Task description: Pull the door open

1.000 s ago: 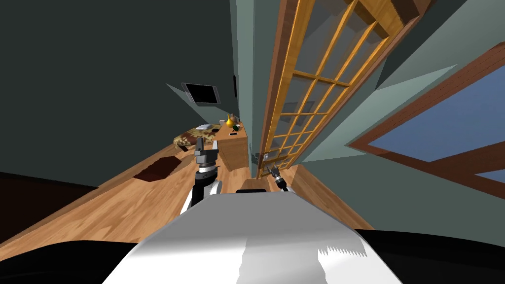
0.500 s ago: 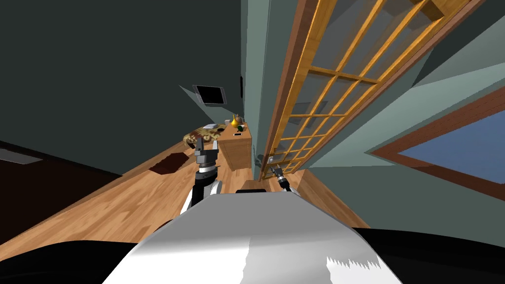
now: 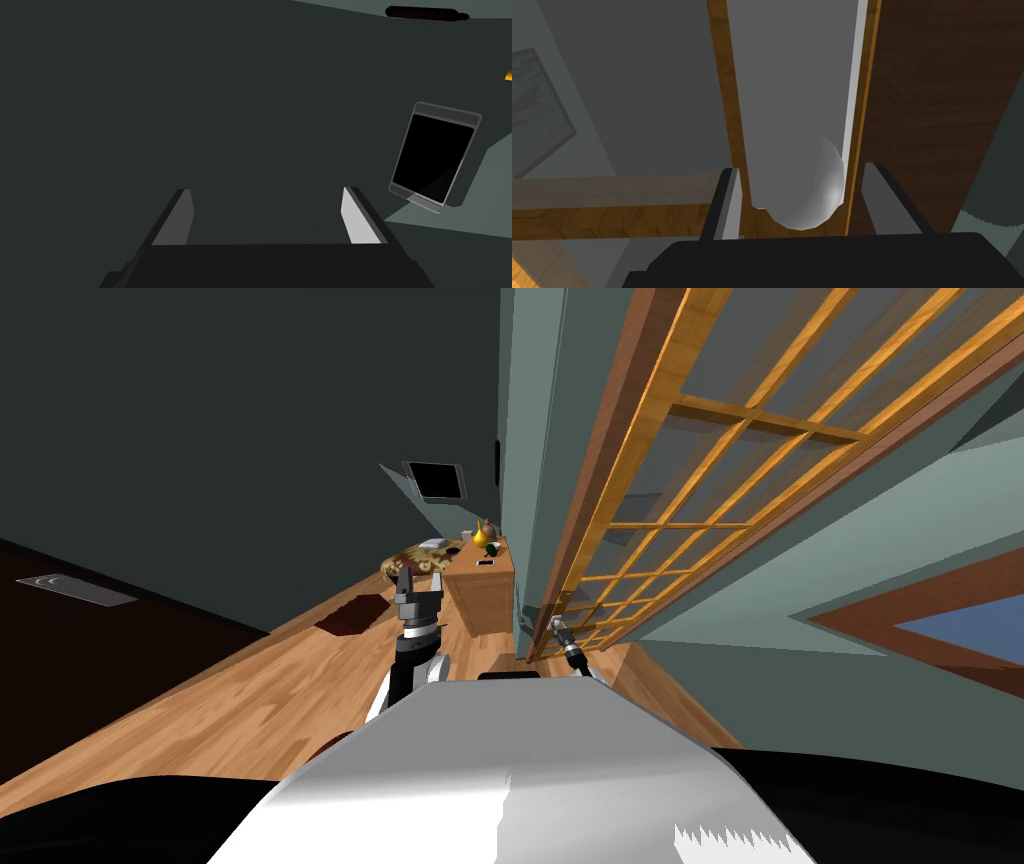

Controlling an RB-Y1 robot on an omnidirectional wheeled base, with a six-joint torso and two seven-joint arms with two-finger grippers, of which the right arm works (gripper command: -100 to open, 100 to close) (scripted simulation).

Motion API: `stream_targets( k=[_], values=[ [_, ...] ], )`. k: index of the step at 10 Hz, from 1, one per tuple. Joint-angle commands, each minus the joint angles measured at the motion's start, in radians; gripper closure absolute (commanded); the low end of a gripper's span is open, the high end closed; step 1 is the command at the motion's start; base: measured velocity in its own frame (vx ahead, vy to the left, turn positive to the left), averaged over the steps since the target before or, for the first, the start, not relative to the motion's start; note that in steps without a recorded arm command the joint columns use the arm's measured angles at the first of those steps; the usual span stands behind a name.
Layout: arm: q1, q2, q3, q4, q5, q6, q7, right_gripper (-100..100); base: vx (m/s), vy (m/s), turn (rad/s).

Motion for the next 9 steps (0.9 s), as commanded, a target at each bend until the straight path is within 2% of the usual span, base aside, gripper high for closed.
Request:
stream_targets(
  k=[1, 5, 9],
  values=[
    [-0.002, -0.002, -0.002, -0.001, -0.001, 0.005, 0.000, 100, -0.032, 0.005, 0.004],
    [-0.002, -0.002, -0.002, -0.001, -0.001, 0.005, 0.000, 100, -0.003, 0.000, 0.002],
    [0.001, -0.009, 0.000, 0.001, -0.019, 0.007, -0.079, 100, -0.057, -0.007, 0.020]
  ],
)
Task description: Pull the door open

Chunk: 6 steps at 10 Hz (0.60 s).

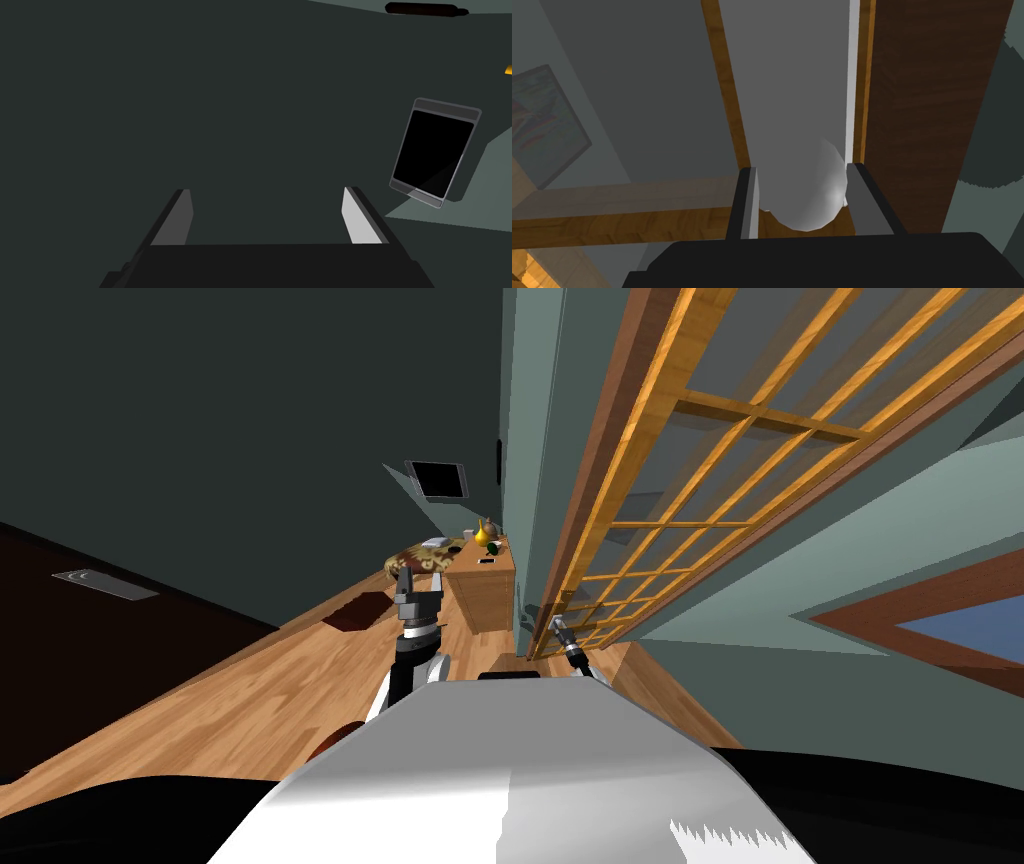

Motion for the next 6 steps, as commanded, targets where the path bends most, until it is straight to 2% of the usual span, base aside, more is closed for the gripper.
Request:
stream_targets(
  k=[1, 6],
  values=[
    [0.003, -0.002, 0.002, 0.002, -0.010, 0.001, -0.041, 100, -0.062, -0.006, 0.028],
    [0.005, -0.011, 0.011, 0.004, -0.045, 0.004, -0.179, 100, -0.060, -0.009, 0.040]
  ],
)
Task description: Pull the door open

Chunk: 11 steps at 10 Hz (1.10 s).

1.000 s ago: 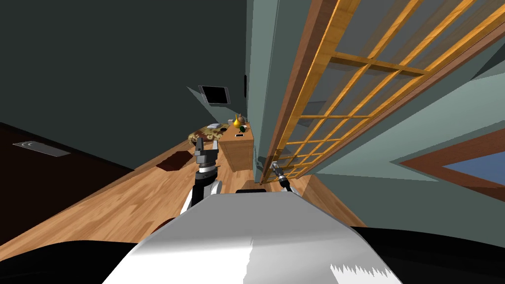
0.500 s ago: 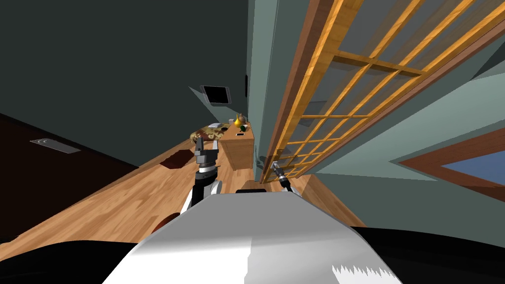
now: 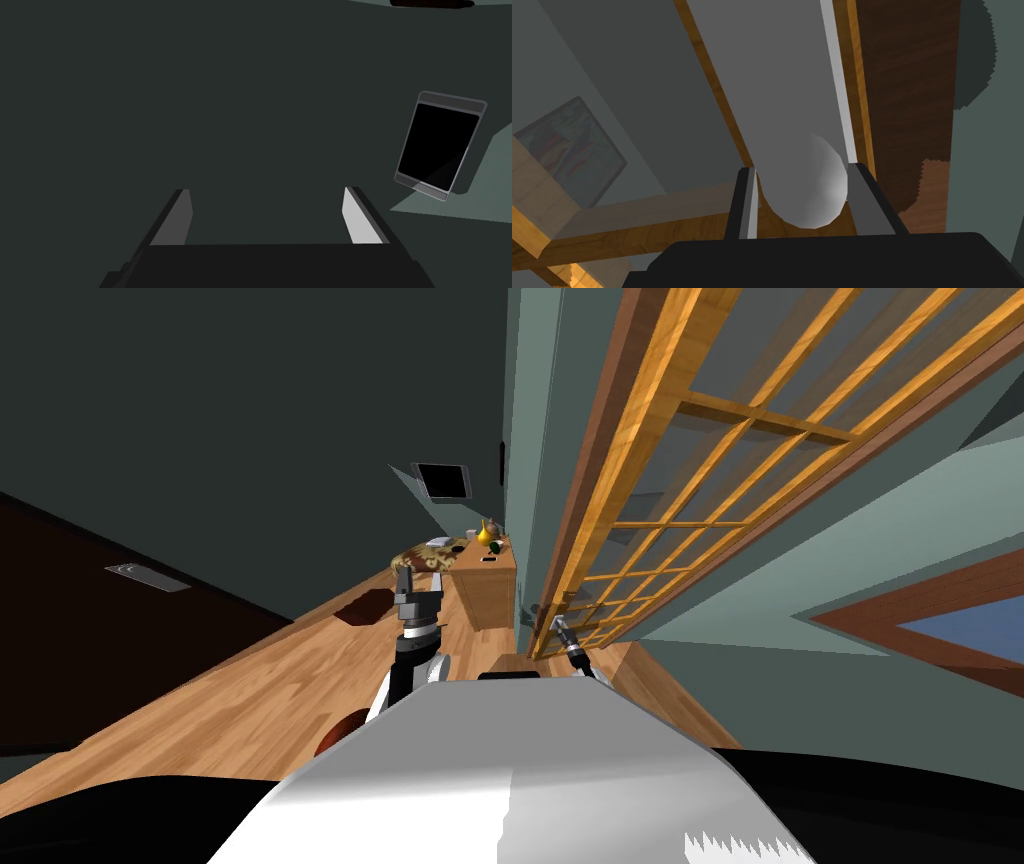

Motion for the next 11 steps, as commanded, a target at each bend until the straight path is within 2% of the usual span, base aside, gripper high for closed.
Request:
stream_targets(
  k=[1, 8, 9, 11],
  values=[
    [-0.001, 0.000, 0.002, 0.007, -0.006, -0.002, -0.032, 100, -0.042, 0.000, 0.015],
    [-0.001, -0.007, 0.019, 0.010, -0.054, 0.001, -0.214, 100, -0.040, -0.008, 0.039],
    [-0.001, -0.007, 0.019, 0.010, -0.054, 0.001, -0.217, 100, -0.031, -0.008, 0.028],
    [-0.001, -0.011, 0.026, 0.011, -0.076, 0.002, -0.282, 100, -0.042, -0.017, 0.070]
  ],
)
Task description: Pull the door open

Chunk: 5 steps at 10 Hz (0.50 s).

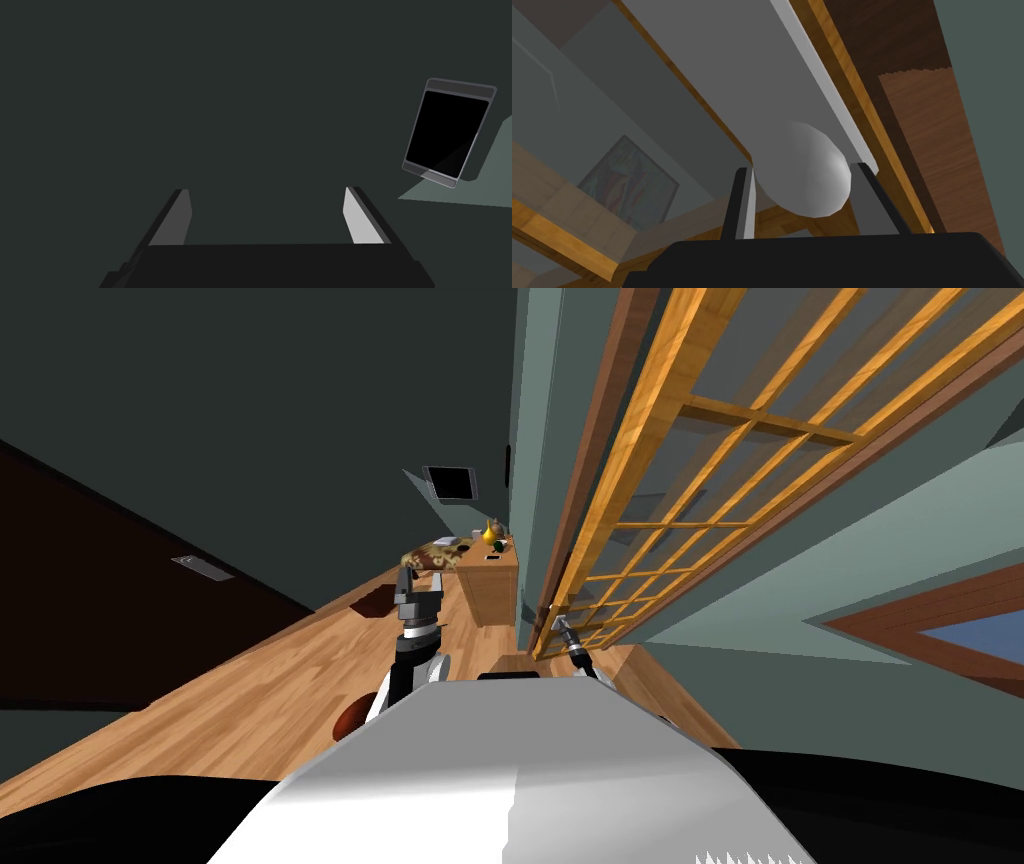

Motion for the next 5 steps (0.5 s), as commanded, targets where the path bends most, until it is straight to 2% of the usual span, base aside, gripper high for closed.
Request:
stream_targets(
  k=[1, 2, 3, 4, 5],
  values=[
    [0.004, 0.007, 0.009, 0.001, -0.004, 0.002, -0.037, 100, -0.035, -0.008, 0.027],
    [0.004, 0.006, 0.013, 0.001, -0.015, 0.003, -0.072, 100, -0.042, -0.014, 0.041],
    [0.004, 0.006, 0.013, 0.001, -0.015, 0.003, -0.077, 100, -0.035, -0.010, 0.020],
    [0.004, 0.004, 0.017, 0.002, -0.027, 0.004, -0.117, 100, -0.035, -0.010, 0.041],
    [0.004, 0.004, 0.017, 0.002, -0.027, 0.004, -0.117, 100, -0.029, -0.013, 0.031]
  ],
)
